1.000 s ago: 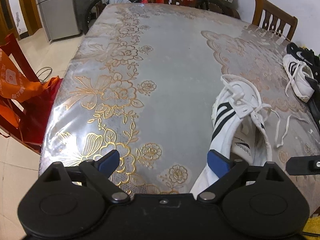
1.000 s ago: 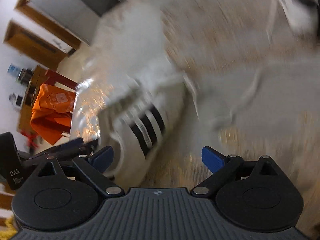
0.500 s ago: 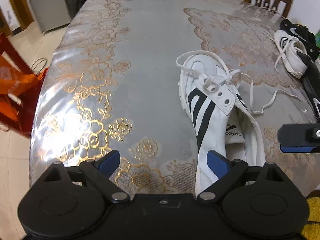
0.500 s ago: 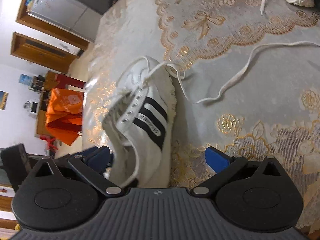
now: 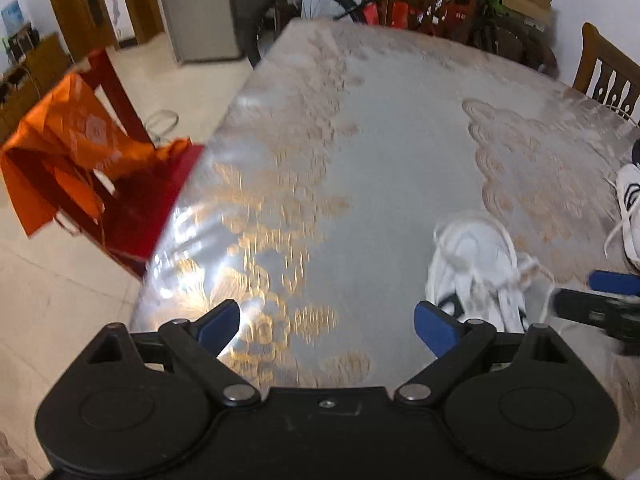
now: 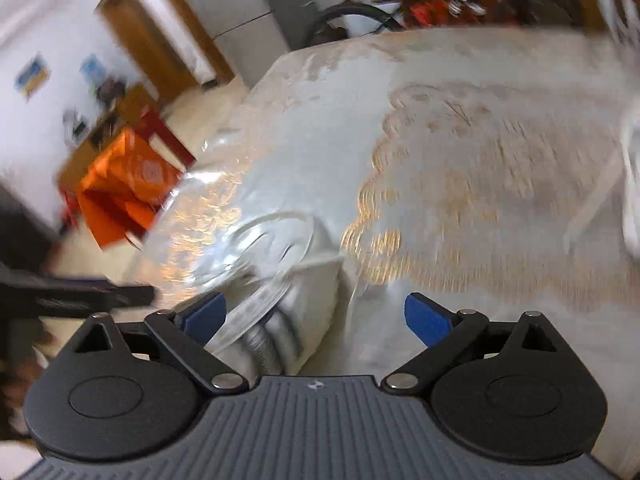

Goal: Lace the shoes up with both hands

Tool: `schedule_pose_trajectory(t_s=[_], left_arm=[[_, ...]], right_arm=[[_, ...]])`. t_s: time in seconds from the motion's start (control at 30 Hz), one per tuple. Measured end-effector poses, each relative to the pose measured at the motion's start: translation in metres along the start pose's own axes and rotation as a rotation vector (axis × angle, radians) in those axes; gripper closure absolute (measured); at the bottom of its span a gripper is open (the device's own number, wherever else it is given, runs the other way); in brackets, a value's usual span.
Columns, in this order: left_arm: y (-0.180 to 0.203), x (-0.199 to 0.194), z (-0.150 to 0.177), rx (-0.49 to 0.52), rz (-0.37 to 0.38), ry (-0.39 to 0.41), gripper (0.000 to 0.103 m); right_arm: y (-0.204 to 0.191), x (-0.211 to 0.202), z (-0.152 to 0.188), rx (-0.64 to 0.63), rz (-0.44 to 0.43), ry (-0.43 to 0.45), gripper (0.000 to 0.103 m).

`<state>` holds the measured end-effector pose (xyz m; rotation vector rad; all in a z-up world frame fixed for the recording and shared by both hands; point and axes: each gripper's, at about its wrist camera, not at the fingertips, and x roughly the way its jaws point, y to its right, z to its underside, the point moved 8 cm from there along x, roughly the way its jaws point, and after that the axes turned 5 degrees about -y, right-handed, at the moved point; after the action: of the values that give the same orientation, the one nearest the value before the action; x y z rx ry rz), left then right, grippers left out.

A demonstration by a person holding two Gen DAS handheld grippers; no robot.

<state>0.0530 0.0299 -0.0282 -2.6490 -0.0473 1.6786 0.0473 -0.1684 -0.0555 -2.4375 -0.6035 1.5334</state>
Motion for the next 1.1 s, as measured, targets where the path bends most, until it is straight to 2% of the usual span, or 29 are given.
schedule_pose_trajectory(t_s=[0.1,0.17,0.23,0.27,0.33,0.43,0.57,0.6,0.67,0.73,0.77,0.87,0.93,1.1], left_arm=[[0.006,-0.001,-0.009,0.052,-0.017,0.035,0.009],[0.01,0.0,-0.011,0.088,-0.014,0.05,0.009],[0.011,0.004,-0.012,0.118,0.008,0.049,0.009],[0.011,0.008,-0.012,0.125,0.015,0.043,0.009],[0.007,0.015,-0.015,0.119,0.034,0.036,0.009],[0.002,0.029,-0.02,0.097,0.086,0.015,0.009],[-0.002,0.052,-0.031,0.078,0.143,-0.019,0.009],[-0.002,0.058,-0.033,0.077,0.156,-0.027,0.009],[-0.003,0.069,-0.038,0.076,0.176,-0.042,0.009],[-0.003,0.079,-0.042,0.082,0.188,-0.055,0.009],[-0.003,0.083,-0.043,0.085,0.193,-0.06,0.009],[-0.004,0.092,-0.045,0.093,0.213,-0.072,0.009],[-0.004,0.096,-0.045,0.087,0.244,-0.08,0.009],[-0.007,0.097,-0.042,0.062,0.333,-0.097,0.009]], right_arm=[[0.002,0.014,-0.02,-0.091,0.061,0.015,0.037],[0.001,0.026,-0.028,-0.102,0.053,0.004,0.041],[0.0,0.033,-0.032,-0.115,0.038,-0.017,0.067],[-0.003,0.035,-0.034,-0.117,0.021,-0.026,0.072],[-0.01,0.034,-0.04,-0.122,-0.01,-0.037,0.103],[-0.015,0.025,-0.068,-0.134,0.024,0.026,0.102],[-0.025,0.022,-0.135,-0.162,0.076,0.146,0.102],[-0.029,0.024,-0.153,-0.174,0.076,0.171,0.098],[-0.039,0.035,-0.182,-0.199,0.078,0.196,0.086],[-0.042,0.051,-0.201,-0.214,0.117,0.185,0.042],[-0.044,0.059,-0.21,-0.221,0.138,0.177,0.04],[-0.041,0.062,-0.206,-0.241,0.198,0.172,0.041],[-0.032,0.05,-0.187,-0.241,0.201,0.173,0.037],[0.02,0.012,-0.098,-0.043,0.215,0.114,0.036]])
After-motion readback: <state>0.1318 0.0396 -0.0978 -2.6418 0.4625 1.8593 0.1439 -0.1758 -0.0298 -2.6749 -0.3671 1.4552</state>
